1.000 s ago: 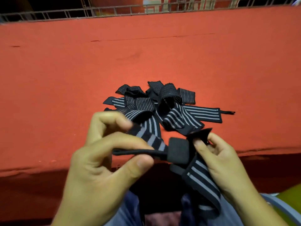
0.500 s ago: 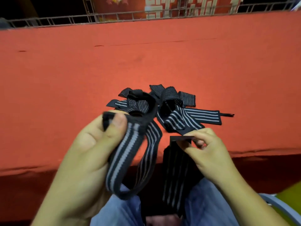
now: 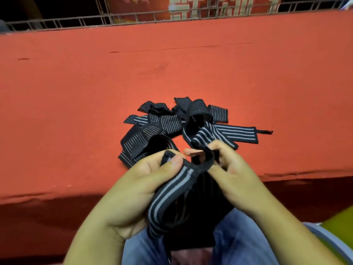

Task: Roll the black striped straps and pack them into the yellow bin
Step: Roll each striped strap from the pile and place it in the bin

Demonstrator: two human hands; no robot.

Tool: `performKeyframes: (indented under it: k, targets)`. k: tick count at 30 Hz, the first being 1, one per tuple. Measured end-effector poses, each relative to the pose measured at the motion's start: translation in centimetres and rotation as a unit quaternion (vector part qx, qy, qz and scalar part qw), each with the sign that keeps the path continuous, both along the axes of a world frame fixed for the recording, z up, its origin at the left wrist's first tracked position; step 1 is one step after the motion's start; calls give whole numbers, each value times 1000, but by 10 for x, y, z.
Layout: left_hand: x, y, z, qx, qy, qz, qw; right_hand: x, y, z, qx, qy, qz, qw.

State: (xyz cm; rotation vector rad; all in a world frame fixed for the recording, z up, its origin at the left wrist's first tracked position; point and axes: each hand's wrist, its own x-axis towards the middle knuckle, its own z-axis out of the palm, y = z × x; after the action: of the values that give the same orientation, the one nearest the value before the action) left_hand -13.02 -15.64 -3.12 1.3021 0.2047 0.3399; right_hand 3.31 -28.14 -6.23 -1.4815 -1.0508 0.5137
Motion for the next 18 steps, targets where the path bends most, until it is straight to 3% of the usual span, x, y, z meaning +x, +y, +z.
performKeyframes:
  k: [2, 4, 8, 10, 13, 18]
  targets:
    - [3, -10, 14, -56, 48, -28, 997, -6, 8, 1, -5, -17, 47, 999]
    - [-2, -13, 9, -62, 13, 16, 998, -7, 16, -2, -35, -38, 63, 997]
    - [2, -14, 4, -130, 28, 88, 987, -12, 36, -22, -105, -54, 115, 986]
    - [-2, -12, 0, -125, 13, 98, 987, -15, 43, -28, -107, -32, 112, 987]
    - [-5, -6, -14, -80, 13, 105, 991, -7, 55, -32, -86, 10, 30, 996]
    - [-5, 18, -30, -66, 28, 250, 966, 2, 60, -30, -102, 8, 17, 995]
